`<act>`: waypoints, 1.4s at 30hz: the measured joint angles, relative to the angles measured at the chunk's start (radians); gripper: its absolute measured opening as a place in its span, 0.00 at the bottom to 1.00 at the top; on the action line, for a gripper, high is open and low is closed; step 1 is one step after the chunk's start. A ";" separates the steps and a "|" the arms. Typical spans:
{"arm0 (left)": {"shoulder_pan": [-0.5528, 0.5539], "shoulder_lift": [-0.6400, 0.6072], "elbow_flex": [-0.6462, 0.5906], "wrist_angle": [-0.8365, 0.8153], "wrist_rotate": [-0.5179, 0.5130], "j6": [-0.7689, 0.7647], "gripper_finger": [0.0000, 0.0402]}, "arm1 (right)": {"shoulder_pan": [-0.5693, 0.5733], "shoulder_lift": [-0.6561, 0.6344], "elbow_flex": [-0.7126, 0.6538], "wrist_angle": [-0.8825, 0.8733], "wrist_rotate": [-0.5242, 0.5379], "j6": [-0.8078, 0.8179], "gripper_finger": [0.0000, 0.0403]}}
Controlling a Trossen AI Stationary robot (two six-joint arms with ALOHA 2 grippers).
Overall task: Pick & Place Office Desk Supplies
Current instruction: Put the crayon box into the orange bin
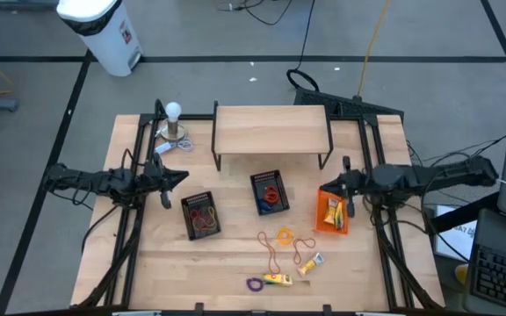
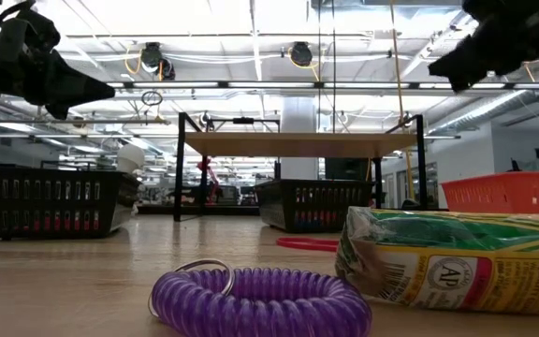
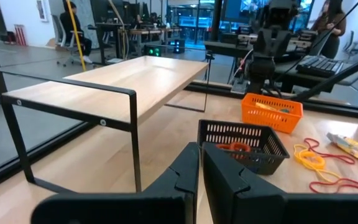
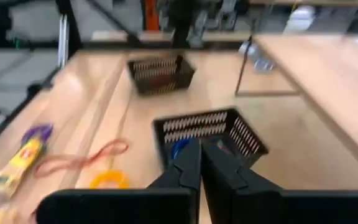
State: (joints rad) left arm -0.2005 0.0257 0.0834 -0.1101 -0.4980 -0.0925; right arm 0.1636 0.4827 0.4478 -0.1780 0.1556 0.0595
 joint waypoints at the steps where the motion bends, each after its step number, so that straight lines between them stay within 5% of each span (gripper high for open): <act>1: 0.000 0.000 0.000 0.000 0.000 0.000 0.05 | 0.016 0.044 0.040 -0.048 0.002 0.005 0.02; 12: 0.000 0.000 0.000 -0.032 0.000 -0.018 0.05 | 0.245 0.506 0.305 -0.291 -0.029 0.090 0.29; 22: 0.000 0.000 0.000 -0.045 0.000 -0.018 0.05 | 0.340 0.695 0.411 -0.314 -0.027 0.166 0.60; 42: 0.000 0.000 0.000 -0.045 0.002 -0.051 0.05 | 0.540 1.018 0.551 -0.346 -0.055 0.232 0.62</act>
State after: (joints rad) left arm -0.2005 0.0257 0.0834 -0.1551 -0.4961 -0.1432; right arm 0.7032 1.5002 0.9985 -0.5242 0.1005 0.2914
